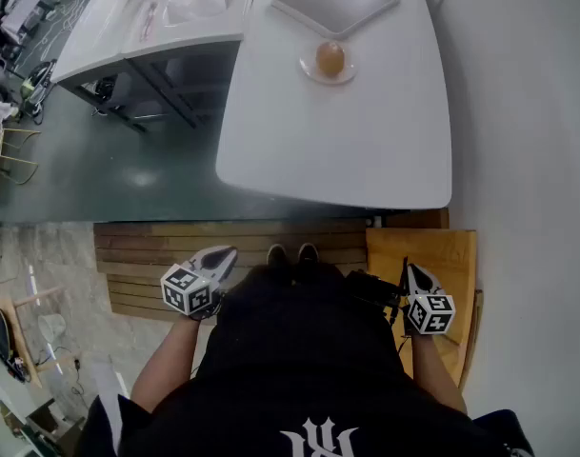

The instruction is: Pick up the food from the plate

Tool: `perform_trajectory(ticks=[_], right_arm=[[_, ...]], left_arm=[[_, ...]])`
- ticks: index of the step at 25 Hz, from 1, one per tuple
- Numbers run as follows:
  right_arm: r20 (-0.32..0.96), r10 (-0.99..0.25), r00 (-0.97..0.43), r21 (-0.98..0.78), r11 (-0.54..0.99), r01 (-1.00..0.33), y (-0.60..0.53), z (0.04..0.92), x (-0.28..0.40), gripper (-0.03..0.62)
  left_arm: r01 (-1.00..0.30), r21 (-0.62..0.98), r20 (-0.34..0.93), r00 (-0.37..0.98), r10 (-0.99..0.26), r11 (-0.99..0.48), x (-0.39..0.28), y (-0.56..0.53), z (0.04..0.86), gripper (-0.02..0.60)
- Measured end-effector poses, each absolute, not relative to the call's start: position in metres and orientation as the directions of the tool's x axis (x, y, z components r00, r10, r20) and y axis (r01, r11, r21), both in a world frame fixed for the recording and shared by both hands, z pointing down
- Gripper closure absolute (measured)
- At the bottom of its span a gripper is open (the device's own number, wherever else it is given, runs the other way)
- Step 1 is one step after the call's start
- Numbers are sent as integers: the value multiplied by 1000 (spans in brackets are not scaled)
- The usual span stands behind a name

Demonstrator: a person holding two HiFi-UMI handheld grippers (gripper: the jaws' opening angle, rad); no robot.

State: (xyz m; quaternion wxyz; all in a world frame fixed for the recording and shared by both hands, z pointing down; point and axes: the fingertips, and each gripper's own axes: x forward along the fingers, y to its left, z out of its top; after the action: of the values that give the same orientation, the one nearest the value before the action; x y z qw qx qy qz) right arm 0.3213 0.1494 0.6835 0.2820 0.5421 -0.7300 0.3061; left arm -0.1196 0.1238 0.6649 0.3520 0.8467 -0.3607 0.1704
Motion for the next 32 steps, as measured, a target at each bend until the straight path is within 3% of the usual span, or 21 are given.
perform_trajectory(ticks=[3, 5, 7, 12, 21, 32], right_arm=[[410, -768, -492, -62, 515, -855, 79, 524, 232, 591], [204, -735, -647, -78, 647, -759, 52, 440, 169, 592], [97, -686, -721, -71, 717, -693, 42, 394, 125, 591], [47, -641, -767, -55, 765, -642, 42, 381, 95, 591], [52, -670, -741, -69, 738, -672, 44, 380, 97, 589], [35, -698, -715, -19, 715, -699, 47, 357, 55, 589]], left_arm=[[-521, 343, 182, 853, -489, -782, -44, 68, 492, 574], [-457, 234, 103, 889, -446, -858, -11, 53, 427, 574], [-449, 167, 85, 894, -440, -878, 7, 48, 402, 574], [-469, 150, 63, 883, -465, -870, 19, 52, 391, 573], [-479, 164, 72, 878, -474, -862, -5, 48, 399, 572], [-388, 174, 1, 919, -394, -905, -28, 41, 388, 572]])
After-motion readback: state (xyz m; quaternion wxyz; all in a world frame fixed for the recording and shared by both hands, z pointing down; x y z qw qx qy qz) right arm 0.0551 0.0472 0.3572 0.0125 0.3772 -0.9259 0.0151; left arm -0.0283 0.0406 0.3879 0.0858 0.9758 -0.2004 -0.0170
